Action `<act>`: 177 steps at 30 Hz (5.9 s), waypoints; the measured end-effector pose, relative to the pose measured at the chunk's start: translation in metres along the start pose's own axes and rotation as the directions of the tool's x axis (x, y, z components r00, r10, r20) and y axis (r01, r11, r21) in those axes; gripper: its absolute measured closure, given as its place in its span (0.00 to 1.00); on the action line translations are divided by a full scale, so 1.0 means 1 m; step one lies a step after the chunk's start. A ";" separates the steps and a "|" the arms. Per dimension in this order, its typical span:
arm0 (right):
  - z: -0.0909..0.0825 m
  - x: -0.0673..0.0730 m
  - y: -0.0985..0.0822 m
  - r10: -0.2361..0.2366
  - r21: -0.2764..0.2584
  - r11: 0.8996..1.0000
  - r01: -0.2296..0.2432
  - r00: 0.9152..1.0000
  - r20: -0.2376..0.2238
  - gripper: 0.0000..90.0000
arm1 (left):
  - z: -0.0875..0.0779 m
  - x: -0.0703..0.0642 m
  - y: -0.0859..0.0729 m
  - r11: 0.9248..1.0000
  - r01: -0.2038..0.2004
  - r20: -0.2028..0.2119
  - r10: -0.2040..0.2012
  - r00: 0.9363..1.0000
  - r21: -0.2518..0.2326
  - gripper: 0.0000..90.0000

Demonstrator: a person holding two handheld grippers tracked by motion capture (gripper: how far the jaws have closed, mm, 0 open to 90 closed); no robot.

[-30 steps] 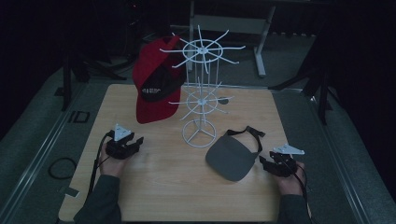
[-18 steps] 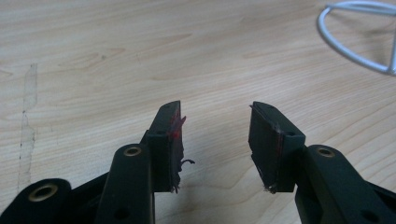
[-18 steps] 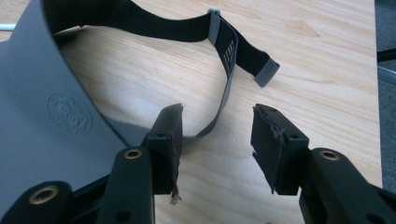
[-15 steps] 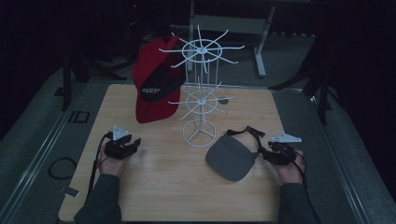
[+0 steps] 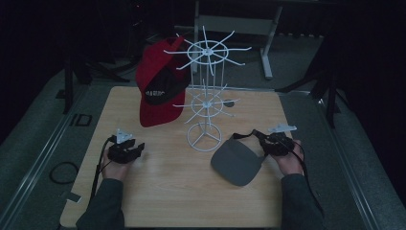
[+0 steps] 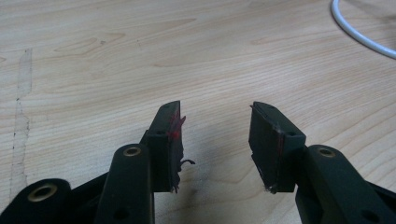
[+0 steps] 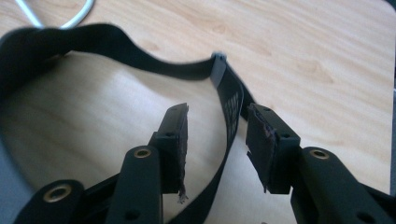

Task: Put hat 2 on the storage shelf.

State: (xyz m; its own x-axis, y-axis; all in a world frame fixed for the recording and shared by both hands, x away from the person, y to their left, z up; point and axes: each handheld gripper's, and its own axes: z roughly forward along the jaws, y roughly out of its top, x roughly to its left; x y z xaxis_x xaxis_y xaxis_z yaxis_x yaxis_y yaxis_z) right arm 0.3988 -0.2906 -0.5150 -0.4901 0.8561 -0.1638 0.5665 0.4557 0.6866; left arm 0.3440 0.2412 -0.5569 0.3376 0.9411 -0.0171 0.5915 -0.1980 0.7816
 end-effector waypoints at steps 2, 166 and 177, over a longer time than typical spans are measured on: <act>0.002 -0.002 0.005 0.000 0.000 1.000 0.000 1.000 0.002 0.66 | 0.000 0.000 0.000 1.000 0.001 0.002 -0.001 1.000 0.001 0.61; -0.135 0.013 0.103 -0.069 -0.538 0.842 -0.043 0.980 -0.186 0.98 | 0.001 -0.001 0.000 1.000 -0.003 -0.019 0.003 1.000 0.009 0.61; -0.146 0.017 0.100 -0.100 -0.554 0.832 -0.035 0.972 -0.211 0.98 | 0.000 -0.001 0.000 1.000 -0.002 -0.019 0.002 1.000 0.007 0.61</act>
State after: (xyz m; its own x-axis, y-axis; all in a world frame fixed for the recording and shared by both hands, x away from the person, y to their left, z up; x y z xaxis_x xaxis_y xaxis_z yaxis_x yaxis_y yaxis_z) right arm 0.3506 -0.2656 -0.3461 -0.6732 0.7353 -0.0784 0.1210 0.2141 0.9693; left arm 0.3443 0.2405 -0.5569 0.3252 0.9457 -0.0034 0.5962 -0.2022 0.7770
